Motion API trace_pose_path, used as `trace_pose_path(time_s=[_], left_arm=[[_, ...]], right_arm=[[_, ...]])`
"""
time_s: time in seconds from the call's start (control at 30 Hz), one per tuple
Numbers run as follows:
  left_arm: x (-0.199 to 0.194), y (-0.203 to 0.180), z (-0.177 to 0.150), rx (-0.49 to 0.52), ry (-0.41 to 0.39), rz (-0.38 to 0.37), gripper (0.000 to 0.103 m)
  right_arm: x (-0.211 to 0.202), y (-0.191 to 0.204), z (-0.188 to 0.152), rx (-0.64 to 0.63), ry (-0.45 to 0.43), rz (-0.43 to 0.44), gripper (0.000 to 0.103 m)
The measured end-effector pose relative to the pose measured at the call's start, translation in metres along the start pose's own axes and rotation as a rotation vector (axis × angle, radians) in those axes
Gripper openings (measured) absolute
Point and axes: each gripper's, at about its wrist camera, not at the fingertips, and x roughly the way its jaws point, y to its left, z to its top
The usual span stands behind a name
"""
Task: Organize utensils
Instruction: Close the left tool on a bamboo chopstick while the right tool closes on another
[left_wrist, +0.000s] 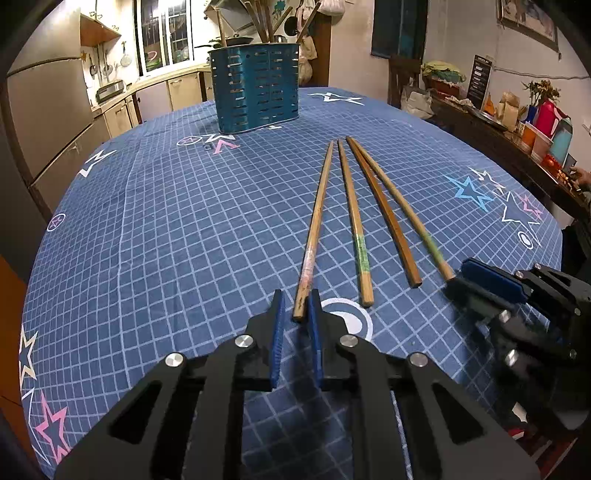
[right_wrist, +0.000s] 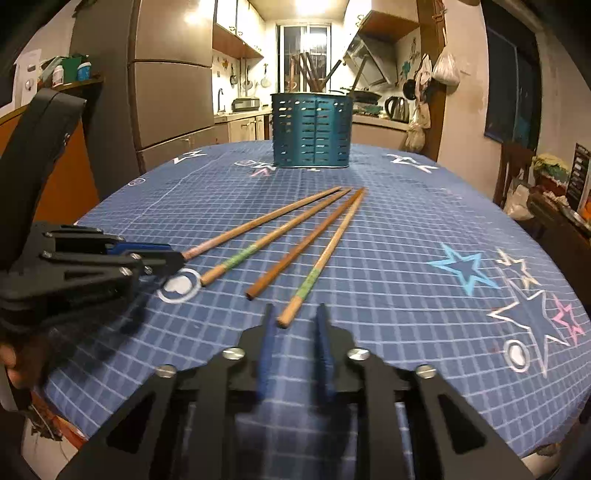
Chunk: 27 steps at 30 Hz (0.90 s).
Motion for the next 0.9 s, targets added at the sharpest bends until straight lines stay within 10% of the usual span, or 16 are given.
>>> trace_pose_path(time_s=[0.23,0.37,0.9], left_arm=[[0.0,0.001,0.0,-0.008,-0.001,-0.019,0.011],[0.0,0.001,0.001,-0.008,0.0,-0.029,0.012],[0.003,-0.017,0.001,0.048,0.001,0.047,0.012]], right_arm=[[-0.01,-0.042,-0.009,0.053,-0.016,-0.084,0.019],[-0.01,-0.056,-0.013,0.125,-0.042,-0.015,0.048],[-0.012,-0.053,-0.03,0.053,-0.16,-0.054,0.028]])
